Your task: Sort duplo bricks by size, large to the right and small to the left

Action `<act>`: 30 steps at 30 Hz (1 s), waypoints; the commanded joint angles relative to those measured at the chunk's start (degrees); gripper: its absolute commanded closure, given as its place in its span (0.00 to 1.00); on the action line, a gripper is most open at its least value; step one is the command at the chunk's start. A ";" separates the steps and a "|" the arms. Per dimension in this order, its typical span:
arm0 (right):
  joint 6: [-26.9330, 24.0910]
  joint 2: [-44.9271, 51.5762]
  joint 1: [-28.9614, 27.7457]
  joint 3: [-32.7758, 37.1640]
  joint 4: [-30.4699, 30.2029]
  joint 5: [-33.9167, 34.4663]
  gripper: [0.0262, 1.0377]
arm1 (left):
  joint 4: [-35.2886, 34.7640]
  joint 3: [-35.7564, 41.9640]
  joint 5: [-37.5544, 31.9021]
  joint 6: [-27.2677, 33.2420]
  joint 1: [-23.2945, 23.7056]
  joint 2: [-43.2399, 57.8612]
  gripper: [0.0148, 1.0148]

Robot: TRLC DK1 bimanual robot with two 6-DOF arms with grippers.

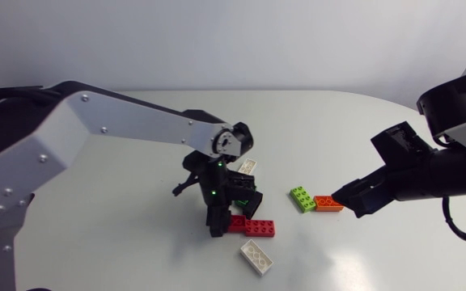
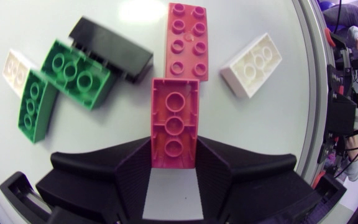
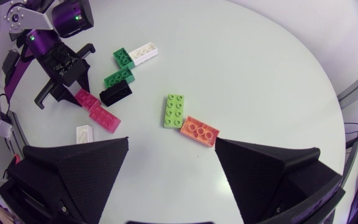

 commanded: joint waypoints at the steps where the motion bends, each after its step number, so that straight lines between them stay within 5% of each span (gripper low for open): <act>1: -1.59 -0.86 -1.02 -1.77 -1.10 -0.01 0.03 | -1.99 4.60 0.44 -1.86 -2.65 4.06 0.90; 5: -2.11 -1.04 -1.55 -2.21 -1.10 -0.09 0.03 | -2.87 5.65 0.61 -2.03 -2.38 3.62 0.90; 17: -1.41 -0.33 -0.50 -2.03 0.31 -0.80 0.03 | -5.86 1.34 1.14 3.68 13.79 -6.13 0.90; 23: -1.32 0.19 -0.58 -2.91 1.19 -0.80 0.03 | -5.07 8.29 1.14 3.15 14.58 1.78 0.90; 30: -2.90 0.90 -3.40 -3.44 1.27 -0.89 0.03 | -7.62 25.87 1.23 1.48 15.02 12.77 0.90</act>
